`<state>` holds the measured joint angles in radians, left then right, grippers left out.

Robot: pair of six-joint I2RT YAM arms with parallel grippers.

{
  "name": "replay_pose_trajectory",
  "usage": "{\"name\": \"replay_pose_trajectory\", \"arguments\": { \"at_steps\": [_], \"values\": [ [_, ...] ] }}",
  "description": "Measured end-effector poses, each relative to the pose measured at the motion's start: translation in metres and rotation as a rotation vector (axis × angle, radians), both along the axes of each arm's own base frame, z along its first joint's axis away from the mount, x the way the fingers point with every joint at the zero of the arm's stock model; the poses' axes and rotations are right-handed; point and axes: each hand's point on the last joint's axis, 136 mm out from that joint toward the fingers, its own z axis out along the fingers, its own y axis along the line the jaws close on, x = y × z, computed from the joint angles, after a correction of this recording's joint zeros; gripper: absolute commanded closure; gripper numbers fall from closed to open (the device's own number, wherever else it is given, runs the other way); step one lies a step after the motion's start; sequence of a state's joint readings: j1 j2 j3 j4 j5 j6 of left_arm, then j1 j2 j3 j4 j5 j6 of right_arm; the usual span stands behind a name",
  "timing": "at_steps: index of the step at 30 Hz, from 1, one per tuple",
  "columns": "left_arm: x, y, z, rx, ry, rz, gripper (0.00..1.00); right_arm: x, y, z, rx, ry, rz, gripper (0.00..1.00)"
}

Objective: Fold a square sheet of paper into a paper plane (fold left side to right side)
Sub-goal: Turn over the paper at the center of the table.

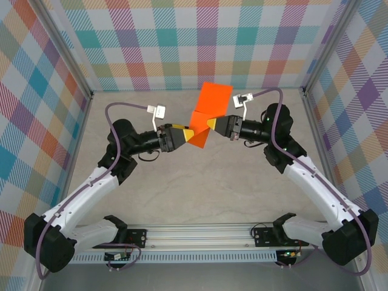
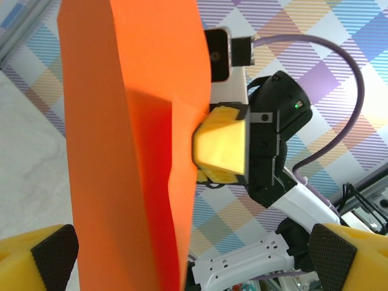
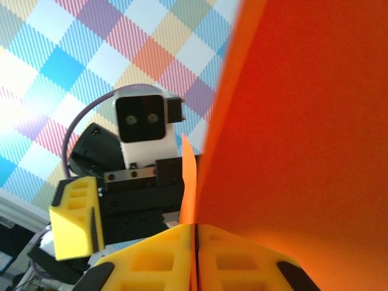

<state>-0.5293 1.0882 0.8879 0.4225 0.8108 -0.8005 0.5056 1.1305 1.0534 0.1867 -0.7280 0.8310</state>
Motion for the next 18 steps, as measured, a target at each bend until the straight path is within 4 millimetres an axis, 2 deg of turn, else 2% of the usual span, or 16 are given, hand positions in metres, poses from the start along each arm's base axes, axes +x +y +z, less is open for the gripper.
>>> {"name": "replay_pose_trajectory", "arguments": {
  "at_steps": [6, 12, 15, 18],
  "values": [
    [-0.003, -0.006, 0.001, -0.002, 0.007, -0.013, 0.16, -0.011, 0.008, 0.006, 0.013, -0.002, 0.040, 0.90],
    [-0.001, -0.006, 0.003, -0.014, 0.020, 0.006, 0.53, -0.014, 0.010, 0.006, 0.017, 0.009, 0.056, 0.89],
    [0.000, -0.006, 0.006, -0.024, 0.008, 0.013, 0.60, -0.015, 0.011, 0.006, 0.018, 0.013, 0.062, 0.87],
    [0.001, -0.006, 0.006, -0.026, 0.011, 0.018, 0.73, -0.016, 0.011, 0.006, 0.017, 0.014, 0.064, 0.83]
  ]
}}
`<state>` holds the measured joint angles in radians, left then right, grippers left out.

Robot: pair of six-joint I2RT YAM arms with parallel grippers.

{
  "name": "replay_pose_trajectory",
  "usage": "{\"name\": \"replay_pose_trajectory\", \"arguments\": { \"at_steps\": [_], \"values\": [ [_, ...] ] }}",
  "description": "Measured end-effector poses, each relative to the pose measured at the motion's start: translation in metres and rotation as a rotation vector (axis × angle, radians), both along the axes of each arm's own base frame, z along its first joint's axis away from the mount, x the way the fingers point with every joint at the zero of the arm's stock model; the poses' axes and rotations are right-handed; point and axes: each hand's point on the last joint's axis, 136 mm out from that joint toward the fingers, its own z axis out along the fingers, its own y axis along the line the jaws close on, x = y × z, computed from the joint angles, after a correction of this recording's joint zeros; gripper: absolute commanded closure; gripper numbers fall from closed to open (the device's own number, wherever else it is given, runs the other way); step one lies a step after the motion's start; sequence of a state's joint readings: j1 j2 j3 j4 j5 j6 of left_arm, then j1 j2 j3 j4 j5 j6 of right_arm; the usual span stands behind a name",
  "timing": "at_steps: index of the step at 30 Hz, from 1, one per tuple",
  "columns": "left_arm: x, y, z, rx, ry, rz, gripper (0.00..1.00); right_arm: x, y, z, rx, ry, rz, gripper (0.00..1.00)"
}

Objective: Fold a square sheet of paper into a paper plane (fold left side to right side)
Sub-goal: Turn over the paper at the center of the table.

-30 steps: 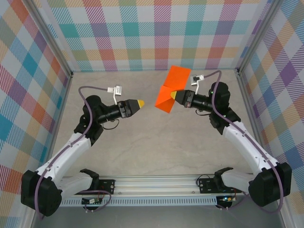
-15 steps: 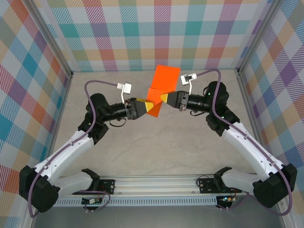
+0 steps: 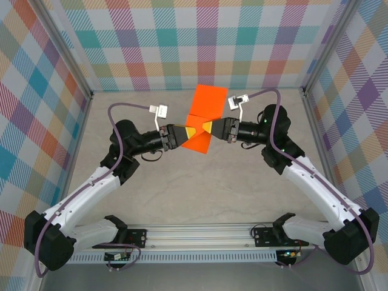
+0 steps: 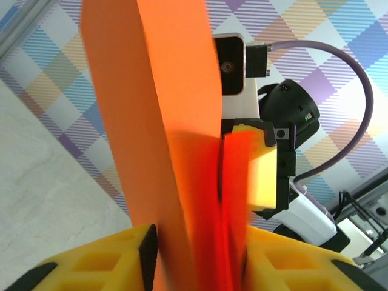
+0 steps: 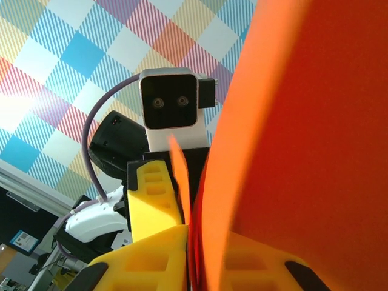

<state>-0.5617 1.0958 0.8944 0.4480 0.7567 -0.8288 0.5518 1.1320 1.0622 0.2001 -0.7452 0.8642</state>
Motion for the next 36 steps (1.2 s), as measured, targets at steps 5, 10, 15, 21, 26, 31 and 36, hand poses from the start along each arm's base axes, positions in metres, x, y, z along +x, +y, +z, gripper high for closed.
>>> {"name": "replay_pose_trajectory", "arguments": {
  "at_steps": [5, 10, 15, 21, 26, 31, 36],
  "values": [
    [0.002, 0.001, -0.001, 0.009, -0.010, 0.022, 0.85, -0.001, -0.002, -0.007, -0.031, 0.011, -0.013, 0.67],
    [0.000, 0.004, -0.008, 0.050, -0.024, 0.057, 0.95, -0.004, -0.014, -0.018, -0.113, 0.015, -0.080, 0.54],
    [0.000, 0.002, -0.035, 0.207, -0.041, 0.132, 1.00, 0.002, -0.047, -0.033, -0.289, 0.004, -0.282, 0.41],
    [-0.001, -0.003, -0.085, 0.564, -0.093, 0.286, 1.00, 0.010, -0.125, -0.083, -0.621, 0.073, -0.643, 0.21],
    [0.008, 0.005, -0.141, 0.996, -0.153, 0.475, 1.00, -0.001, -0.188, -0.115, -0.829, 0.126, -0.870, 0.00],
    [0.033, 0.021, -0.186, 1.470, -0.200, 0.700, 1.00, -0.018, -0.223, -0.122, -0.890, 0.119, -0.985, 0.00],
    [0.047, 0.018, -0.224, 1.763, -0.232, 0.822, 1.00, -0.021, -0.236, -0.127, -0.947, 0.125, -1.027, 0.00]
  ]
}}
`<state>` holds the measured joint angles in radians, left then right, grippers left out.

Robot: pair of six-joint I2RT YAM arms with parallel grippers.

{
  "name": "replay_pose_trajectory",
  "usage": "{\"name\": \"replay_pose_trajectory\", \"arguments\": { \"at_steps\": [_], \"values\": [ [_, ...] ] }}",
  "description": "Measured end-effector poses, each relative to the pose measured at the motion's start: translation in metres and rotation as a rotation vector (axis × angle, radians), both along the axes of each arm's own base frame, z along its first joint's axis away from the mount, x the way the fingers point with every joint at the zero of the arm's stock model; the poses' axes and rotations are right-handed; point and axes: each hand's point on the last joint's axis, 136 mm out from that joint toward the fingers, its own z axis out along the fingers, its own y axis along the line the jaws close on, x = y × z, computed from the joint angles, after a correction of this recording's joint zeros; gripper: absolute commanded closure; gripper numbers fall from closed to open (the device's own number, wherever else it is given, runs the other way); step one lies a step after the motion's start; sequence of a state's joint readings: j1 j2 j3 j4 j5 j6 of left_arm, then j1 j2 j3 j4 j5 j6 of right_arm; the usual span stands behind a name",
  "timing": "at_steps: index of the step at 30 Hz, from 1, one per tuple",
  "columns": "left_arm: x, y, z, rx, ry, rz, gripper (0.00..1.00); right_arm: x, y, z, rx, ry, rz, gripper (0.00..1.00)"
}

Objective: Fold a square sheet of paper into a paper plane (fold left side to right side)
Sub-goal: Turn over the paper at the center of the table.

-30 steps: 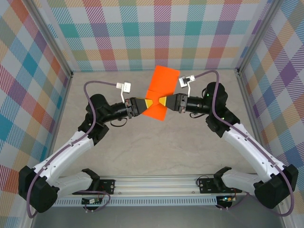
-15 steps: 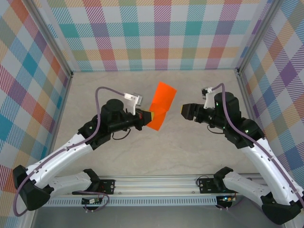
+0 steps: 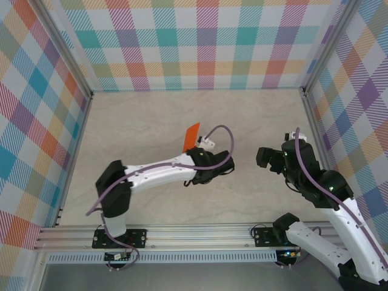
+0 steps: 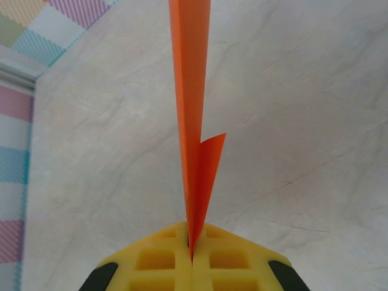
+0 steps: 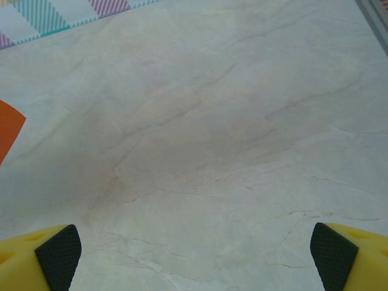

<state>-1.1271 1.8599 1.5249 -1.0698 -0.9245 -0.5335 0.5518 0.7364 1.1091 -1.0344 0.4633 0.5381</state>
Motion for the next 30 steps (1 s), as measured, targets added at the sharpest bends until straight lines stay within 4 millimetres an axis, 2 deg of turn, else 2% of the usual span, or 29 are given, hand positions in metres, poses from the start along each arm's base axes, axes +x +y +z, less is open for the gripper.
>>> {"name": "replay_pose_trajectory", "arguments": {
  "at_steps": [3, 6, 12, 17, 21, 26, 30],
  "values": [
    [0.001, 0.001, -0.028, 0.107, 0.032, 0.030, 0.99, -0.002, -0.006, -0.003, -0.026, 0.011, -0.017, 0.00],
    [0.002, -0.002, -0.049, 0.176, 0.068, 0.046, 0.93, -0.006, -0.012, -0.003, -0.041, 0.012, -0.031, 0.00],
    [0.006, -0.026, -0.087, 0.232, 0.161, 0.051, 0.81, -0.011, -0.019, -0.004, -0.055, 0.012, -0.047, 0.00],
    [0.004, -0.041, -0.114, 0.265, 0.254, 0.039, 0.72, -0.012, -0.020, -0.012, -0.080, 0.045, -0.055, 0.00],
    [0.000, -0.051, -0.119, 0.241, 0.325, 0.016, 0.56, -0.011, -0.021, -0.019, -0.102, 0.083, -0.062, 0.00],
    [-0.006, -0.065, -0.118, 0.131, 0.434, -0.021, 0.44, -0.014, -0.023, -0.024, -0.122, 0.116, -0.068, 0.00],
    [-0.012, -0.076, -0.100, -0.046, 0.503, -0.060, 0.37, -0.014, -0.023, -0.019, -0.123, 0.116, -0.069, 0.00]
  ]
}}
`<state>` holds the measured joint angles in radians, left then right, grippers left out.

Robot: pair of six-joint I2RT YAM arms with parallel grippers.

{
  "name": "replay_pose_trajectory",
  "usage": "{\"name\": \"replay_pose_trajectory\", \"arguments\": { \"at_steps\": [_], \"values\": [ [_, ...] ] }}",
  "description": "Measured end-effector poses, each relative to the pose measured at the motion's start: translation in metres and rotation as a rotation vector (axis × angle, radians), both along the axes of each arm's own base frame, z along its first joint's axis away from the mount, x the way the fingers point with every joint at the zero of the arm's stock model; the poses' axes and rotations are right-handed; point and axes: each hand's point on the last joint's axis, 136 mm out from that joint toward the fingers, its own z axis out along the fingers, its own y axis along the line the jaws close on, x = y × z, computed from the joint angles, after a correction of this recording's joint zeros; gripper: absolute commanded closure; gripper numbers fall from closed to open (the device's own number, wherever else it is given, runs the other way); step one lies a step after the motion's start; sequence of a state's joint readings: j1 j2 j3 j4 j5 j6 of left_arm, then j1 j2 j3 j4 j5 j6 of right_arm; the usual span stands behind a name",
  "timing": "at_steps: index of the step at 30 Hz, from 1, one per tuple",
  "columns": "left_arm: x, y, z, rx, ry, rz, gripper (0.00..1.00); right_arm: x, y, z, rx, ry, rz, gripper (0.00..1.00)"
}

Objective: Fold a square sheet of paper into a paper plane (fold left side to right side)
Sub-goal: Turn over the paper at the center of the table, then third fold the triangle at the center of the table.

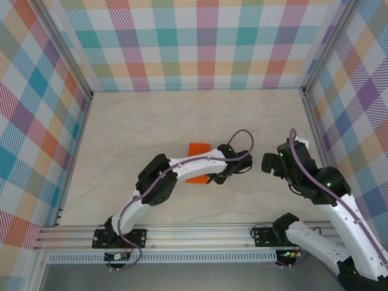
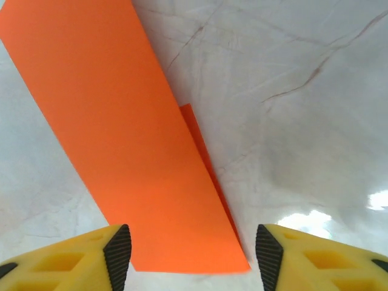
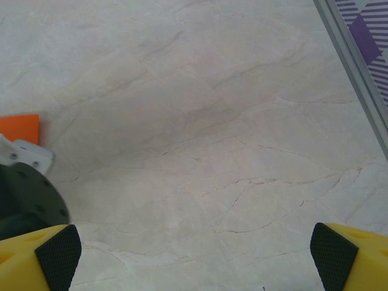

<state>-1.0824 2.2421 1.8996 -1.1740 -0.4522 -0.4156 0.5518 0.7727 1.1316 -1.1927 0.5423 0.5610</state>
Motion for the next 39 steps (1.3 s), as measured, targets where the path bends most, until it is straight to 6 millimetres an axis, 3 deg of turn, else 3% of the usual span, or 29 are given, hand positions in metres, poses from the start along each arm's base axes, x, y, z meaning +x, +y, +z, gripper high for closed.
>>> {"name": "replay_pose_trajectory", "arguments": {
  "at_steps": [3, 5, 8, 12, 17, 21, 24, 32, 39],
  "values": [
    [0.002, 0.007, 0.025, -0.157, 0.031, 0.030, 0.32, 0.002, 0.003, 0.003, 0.013, -0.004, 0.008, 0.00],
    [0.009, 0.022, 0.042, -0.266, 0.039, 0.071, 0.29, 0.003, 0.012, 0.002, 0.043, 0.000, 0.038, 0.00],
    [0.021, 0.053, 0.056, -0.416, 0.043, 0.151, 0.26, 0.013, 0.040, 0.000, 0.130, 0.005, 0.131, 0.00],
    [0.034, 0.100, 0.047, -0.601, 0.075, 0.292, 0.23, 0.036, 0.101, -0.025, 0.268, 0.099, 0.292, 0.14],
    [0.046, 0.135, 0.022, -0.803, 0.126, 0.436, 0.22, 0.080, 0.184, -0.091, 0.448, 0.267, 0.437, 0.29],
    [0.052, 0.133, 0.013, -0.960, 0.161, 0.475, 0.24, 0.107, 0.223, -0.146, 0.515, 0.374, 0.465, 0.48],
    [0.056, 0.121, 0.016, -1.049, 0.180, 0.456, 0.24, 0.129, 0.242, -0.171, 0.536, 0.399, 0.475, 0.53],
    [0.067, 0.105, 0.015, -1.132, 0.195, 0.441, 0.24, 0.182, 0.269, -0.185, 0.511, 0.340, 0.493, 0.58],
    [0.069, 0.104, 0.007, -1.133, 0.209, 0.464, 0.24, 0.195, 0.266, -0.202, 0.441, 0.346, 0.470, 0.58]
  ]
}}
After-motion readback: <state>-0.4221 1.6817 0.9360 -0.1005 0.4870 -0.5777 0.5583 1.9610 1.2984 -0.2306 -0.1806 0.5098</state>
